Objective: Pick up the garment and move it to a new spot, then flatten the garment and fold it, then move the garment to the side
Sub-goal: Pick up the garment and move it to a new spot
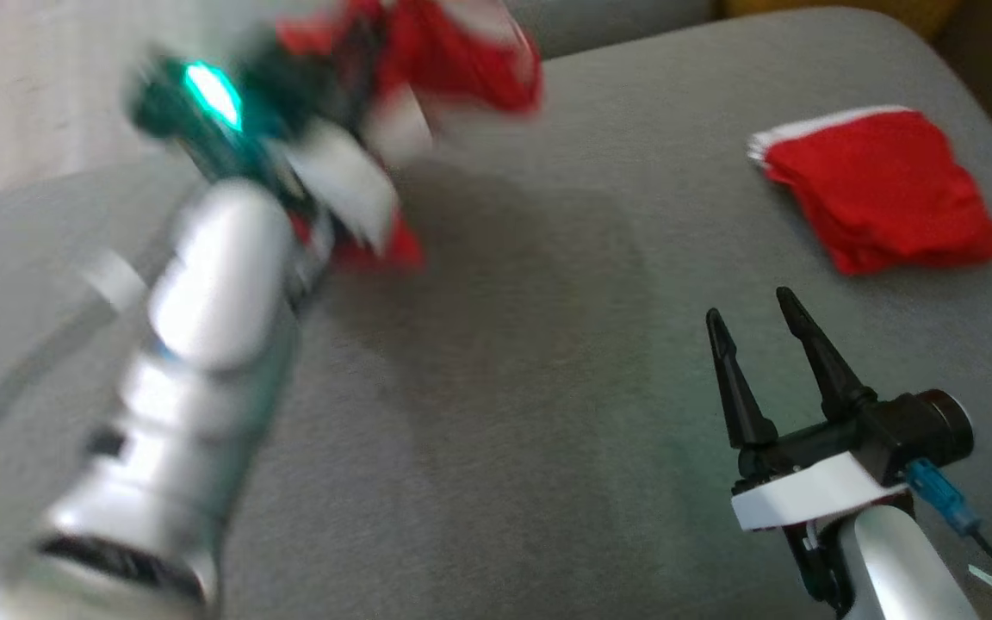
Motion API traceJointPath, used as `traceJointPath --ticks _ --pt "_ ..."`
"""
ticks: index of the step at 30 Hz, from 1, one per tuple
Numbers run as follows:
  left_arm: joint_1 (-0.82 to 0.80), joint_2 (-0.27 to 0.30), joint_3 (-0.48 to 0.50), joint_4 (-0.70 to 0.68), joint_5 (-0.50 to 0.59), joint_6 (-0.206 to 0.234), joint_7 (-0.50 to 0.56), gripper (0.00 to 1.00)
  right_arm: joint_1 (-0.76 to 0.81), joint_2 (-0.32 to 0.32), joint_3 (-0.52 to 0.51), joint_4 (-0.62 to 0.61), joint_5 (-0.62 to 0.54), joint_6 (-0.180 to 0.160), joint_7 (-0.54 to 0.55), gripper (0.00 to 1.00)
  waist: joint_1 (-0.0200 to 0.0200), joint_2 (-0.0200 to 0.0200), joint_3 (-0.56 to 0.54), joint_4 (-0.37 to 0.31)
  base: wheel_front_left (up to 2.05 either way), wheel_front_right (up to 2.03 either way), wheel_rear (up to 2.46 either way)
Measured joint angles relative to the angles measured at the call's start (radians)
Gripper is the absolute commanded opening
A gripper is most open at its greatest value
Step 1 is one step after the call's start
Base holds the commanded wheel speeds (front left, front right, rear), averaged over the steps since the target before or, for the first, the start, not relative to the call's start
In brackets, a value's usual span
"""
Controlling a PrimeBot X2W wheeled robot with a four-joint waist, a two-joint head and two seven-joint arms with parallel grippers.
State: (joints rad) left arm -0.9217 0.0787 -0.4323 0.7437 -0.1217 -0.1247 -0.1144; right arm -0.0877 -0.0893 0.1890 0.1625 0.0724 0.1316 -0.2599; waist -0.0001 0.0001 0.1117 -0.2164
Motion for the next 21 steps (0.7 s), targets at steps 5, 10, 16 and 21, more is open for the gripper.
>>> traceJointPath --ticks 5,10,16,21 --pt "0.185 -0.032 -0.071 0.048 0.0 0.002 -0.049 0.0 0.0 0.016 0.007 0.002 0.015 0.0 0.0 1.0 0.0001 0.0 0.037 -0.05 0.0 0.0 0.0" --pt "0.355 -0.034 -0.119 0.068 -0.006 0.086 -0.135 1.0 -0.006 0.029 0.022 0.019 0.025 0.0 0.0 1.0 0.0004 0.0 0.088 -0.075 0.0 0.0 0.0" --pt "0.571 -0.035 -0.133 -0.241 -0.111 0.189 -0.138 1.0 0.006 0.032 -0.032 0.05 0.025 0.0 0.0 1.0 0.0003 0.0 0.073 -0.031 0.0 0.0 0.0" --pt "0.802 -0.03 -0.046 -0.405 -0.115 0.253 -0.138 1.0 0.095 0.033 -0.058 0.068 0.026 0.0 0.001 1.0 0.0 0.0 -0.009 0.031 0.0 0.0 0.0"
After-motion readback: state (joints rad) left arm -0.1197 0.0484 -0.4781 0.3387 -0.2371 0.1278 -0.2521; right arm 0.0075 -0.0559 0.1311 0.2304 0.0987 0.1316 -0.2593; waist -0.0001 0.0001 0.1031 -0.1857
